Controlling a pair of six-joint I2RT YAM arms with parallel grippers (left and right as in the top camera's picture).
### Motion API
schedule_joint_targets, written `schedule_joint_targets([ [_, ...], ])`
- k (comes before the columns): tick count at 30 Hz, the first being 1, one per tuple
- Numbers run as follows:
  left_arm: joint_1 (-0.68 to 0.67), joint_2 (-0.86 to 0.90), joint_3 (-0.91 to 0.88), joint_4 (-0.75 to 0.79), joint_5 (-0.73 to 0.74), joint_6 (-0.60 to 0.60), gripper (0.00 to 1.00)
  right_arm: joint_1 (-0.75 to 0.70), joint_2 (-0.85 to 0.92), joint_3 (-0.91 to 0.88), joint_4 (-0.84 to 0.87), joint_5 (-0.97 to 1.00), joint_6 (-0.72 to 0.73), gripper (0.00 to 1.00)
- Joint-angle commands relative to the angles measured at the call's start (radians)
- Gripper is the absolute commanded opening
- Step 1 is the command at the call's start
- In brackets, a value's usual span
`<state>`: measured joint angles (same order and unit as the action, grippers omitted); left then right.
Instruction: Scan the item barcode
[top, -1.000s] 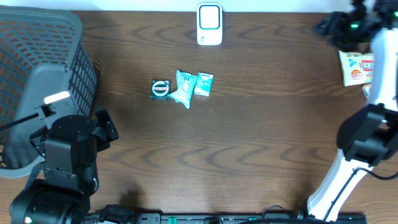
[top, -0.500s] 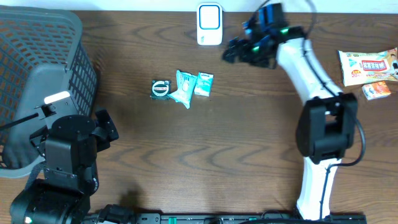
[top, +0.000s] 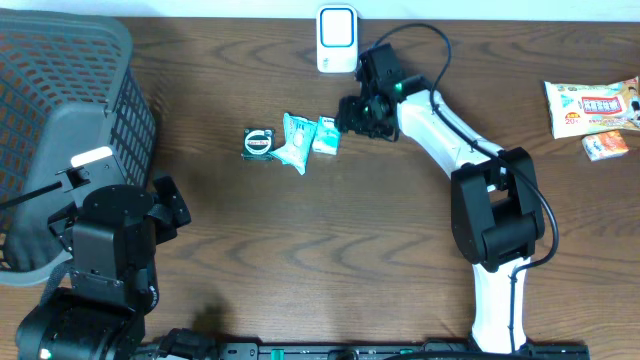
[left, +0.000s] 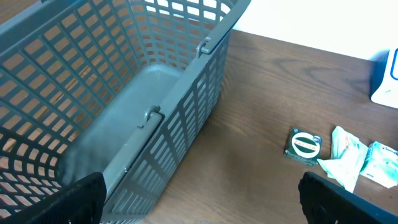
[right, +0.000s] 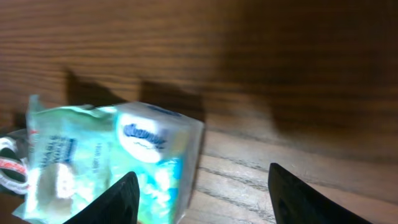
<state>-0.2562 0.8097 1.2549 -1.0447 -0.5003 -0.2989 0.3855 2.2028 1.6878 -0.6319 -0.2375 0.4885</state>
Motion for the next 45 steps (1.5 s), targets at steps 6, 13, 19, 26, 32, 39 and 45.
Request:
schedule_joint_targets([
  [6,0.002,0.0,0.01,-0.002,-0.009,-0.002,0.98,0.002,0.008,-0.109,0.146,-0.124,0.057,0.63],
  [13,0.002,0.0,0.01,-0.002,-0.008,-0.002,0.98,0.003,0.008,-0.119,0.202,-0.165,0.057,0.63],
  [19,0.002,0.0,0.01,-0.002,-0.008,-0.002,0.98,0.003,0.008,-0.149,0.208,-0.151,0.057,0.56],
  [26,0.002,0.0,0.01,-0.002,-0.009,-0.002,0.98,0.007,0.008,-0.219,0.299,-0.147,0.104,0.53],
  [32,0.002,0.0,0.01,-0.002,-0.009,-0.002,0.98,0.022,0.008,-0.266,0.352,-0.147,0.134,0.35],
  [39,0.002,0.0,0.01,-0.002,-0.009,-0.002,0.98,0.024,0.008,-0.27,0.317,-0.166,0.131,0.15],
  [45,0.002,0.0,0.01,-0.002,-0.009,-0.002,0.97,0.0,-0.009,-0.269,0.313,-0.302,0.0,0.01],
])
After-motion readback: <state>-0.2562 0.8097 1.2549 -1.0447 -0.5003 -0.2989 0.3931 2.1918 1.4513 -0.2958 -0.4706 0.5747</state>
